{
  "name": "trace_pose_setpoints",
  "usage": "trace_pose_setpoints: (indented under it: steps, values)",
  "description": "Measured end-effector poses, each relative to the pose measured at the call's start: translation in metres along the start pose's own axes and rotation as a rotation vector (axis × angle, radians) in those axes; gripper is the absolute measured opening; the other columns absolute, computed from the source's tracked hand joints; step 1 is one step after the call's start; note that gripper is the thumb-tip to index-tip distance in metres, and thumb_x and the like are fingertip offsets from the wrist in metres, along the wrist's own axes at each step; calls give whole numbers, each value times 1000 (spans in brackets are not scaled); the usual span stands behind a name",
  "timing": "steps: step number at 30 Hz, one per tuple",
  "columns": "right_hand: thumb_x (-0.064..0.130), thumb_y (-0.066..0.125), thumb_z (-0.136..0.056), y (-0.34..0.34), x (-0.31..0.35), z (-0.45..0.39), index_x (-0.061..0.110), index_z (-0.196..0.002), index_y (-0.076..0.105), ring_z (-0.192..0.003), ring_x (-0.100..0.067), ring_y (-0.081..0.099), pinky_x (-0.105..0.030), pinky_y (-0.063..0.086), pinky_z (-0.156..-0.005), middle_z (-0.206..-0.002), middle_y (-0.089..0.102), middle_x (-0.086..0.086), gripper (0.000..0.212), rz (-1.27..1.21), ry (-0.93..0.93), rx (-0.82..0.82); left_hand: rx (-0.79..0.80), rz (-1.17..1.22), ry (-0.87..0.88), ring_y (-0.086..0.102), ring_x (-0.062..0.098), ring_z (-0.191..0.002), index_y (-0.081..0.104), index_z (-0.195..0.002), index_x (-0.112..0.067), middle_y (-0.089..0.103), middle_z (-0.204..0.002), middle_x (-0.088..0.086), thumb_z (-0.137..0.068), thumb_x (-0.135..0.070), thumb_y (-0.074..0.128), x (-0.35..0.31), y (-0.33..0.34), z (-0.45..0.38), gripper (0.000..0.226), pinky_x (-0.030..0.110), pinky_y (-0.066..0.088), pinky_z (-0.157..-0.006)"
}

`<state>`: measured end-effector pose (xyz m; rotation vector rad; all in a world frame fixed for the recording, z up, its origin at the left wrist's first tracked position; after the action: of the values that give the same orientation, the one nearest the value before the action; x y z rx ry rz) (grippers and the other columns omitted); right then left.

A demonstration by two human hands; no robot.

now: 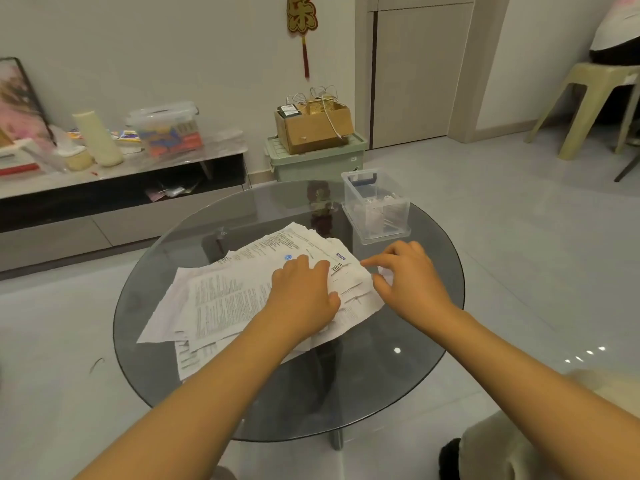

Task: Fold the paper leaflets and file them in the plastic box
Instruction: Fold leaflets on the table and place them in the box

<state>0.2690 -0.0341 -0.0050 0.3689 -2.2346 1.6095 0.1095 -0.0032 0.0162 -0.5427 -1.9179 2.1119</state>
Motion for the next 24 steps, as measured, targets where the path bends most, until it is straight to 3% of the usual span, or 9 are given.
trace_pose_setpoints:
  steps: [2, 4, 7, 9, 12, 16, 24]
  values:
    - [25, 53, -93, 4, 5, 0, 28, -123, 60, -114, -15, 38, -22, 31, -94, -113, 53, 2, 31, -15, -12, 29, 114, -38, -94, 2, 35, -145, 9, -149, -22, 3, -157, 15, -94, -47, 42, 14, 7, 3, 69, 51, 11, -115]
    - [25, 53, -93, 9, 11, -1, 29, -124, 59, -114, -14, 38, -21, 30, -94, -114, 53, 2, 32, -15, -32, 50, 159, -7, -139, 3, 36, -144, 1, -150, -22, 3, -157, 16, -93, -51, 42, 28, 14, 5, 75, 54, 13, -114]
    - [26, 53, -93, 14, 15, -3, 30, -124, 59, -113, -14, 38, -22, 31, -94, -115, 53, 2, 32, -7, -49, 70, 86, 29, -78, 40, 25, -125, 17, -145, -20, 40, -139, 7, -94, -44, 41, 38, 18, 10, 61, 41, 37, -99]
    - [27, 54, -92, 16, 18, -3, 31, -124, 59, -113, -14, 38, -20, 29, -93, -117, 53, 3, 33, -15, -63, 85, 34, -4, -13, 48, 21, -113, 27, -140, -20, 49, -129, 2, -96, -40, 41, 39, 16, 15, 51, 35, 39, -88]
    - [30, 56, -91, 18, 23, -2, 33, -125, 57, -115, -12, 35, -19, 24, -93, -122, 51, 6, 35, -21, -132, 132, 28, 102, 47, 49, 19, -118, 44, -133, -19, 51, -132, 1, -97, -37, 43, 41, 14, 22, 40, 33, 40, -94]
    - [36, 58, -89, 19, 27, 3, 39, -126, 55, -123, -12, 29, -24, 19, -102, -134, 45, 12, 37, -7, -242, 209, 9, 349, 102, 41, 18, -133, 58, -127, -29, 41, -147, -2, -98, -24, 43, 48, 13, 33, 33, 26, 32, -107]
    - [41, 58, -89, 19, 28, 13, 38, -102, 70, -123, -6, 28, -25, 18, -100, -128, 52, 18, 19, -64, -356, 260, -41, 677, 217, 43, -8, -123, 64, -109, -46, 49, -124, -34, -95, -10, 48, 74, 27, 52, 42, 18, 33, -108]
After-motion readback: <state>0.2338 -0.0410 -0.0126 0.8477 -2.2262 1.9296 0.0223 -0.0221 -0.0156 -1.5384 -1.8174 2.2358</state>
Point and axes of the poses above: each hand's wrist, its own z-axis away from the middle knuckle, its own y-axis out of the palm, x = y × z, the point moved 1 cm from there along -z, towards the middle knuckle
